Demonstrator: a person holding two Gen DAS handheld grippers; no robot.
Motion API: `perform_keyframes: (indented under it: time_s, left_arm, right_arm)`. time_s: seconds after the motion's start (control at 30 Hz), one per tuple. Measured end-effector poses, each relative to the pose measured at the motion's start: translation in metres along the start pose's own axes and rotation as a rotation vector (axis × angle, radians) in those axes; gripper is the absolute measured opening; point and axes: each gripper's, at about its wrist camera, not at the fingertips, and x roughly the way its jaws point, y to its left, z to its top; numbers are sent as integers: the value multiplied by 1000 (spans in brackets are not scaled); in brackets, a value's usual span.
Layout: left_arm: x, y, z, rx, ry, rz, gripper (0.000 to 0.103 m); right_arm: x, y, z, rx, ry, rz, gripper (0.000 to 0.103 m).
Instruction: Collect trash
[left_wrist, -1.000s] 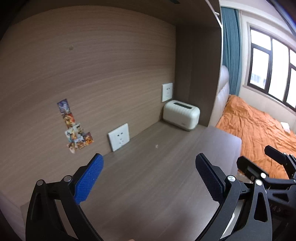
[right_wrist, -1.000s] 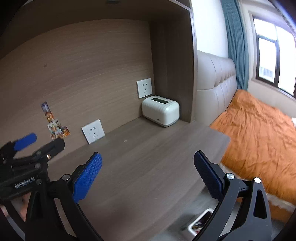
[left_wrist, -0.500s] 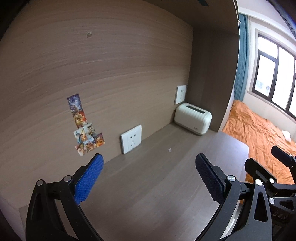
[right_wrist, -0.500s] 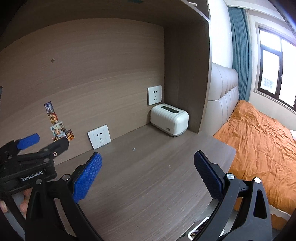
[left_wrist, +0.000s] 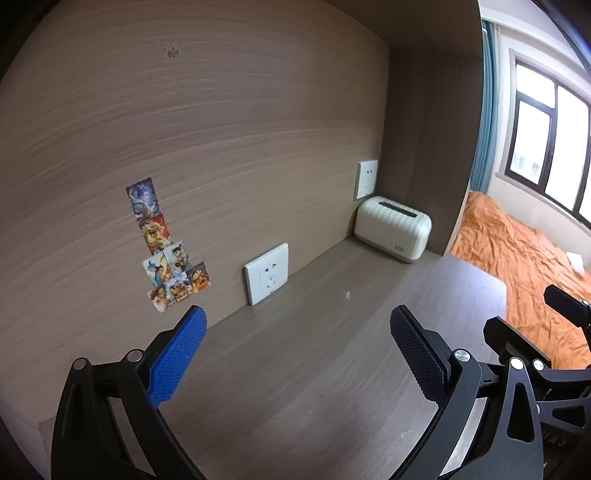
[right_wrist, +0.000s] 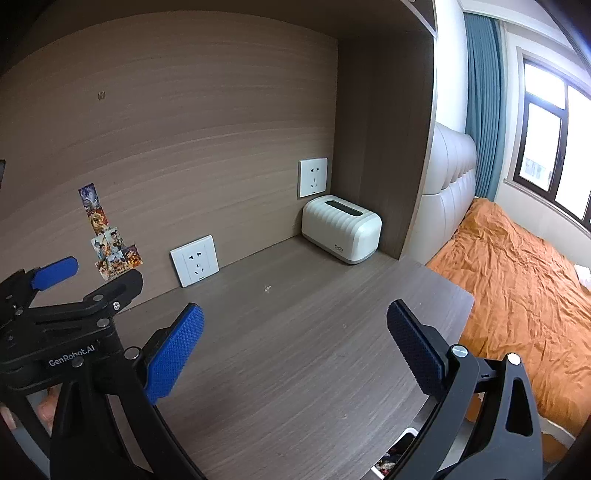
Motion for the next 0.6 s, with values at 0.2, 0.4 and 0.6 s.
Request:
perform_keyframes:
  time_s: [0.2,0.4,0.6]
  left_arm:
    - [-2,0,-1,7,-13,-5,98]
    - [-3,1,-2,-3,-13,-7,98]
    - [-1,1,-2,-10,-1,-9,98]
  right_arm:
    - [1,-4,-2,18,14,8,99]
    - [1,-3,-3,9,12,10,99]
    - [1,-3,-5,14,17,11,99]
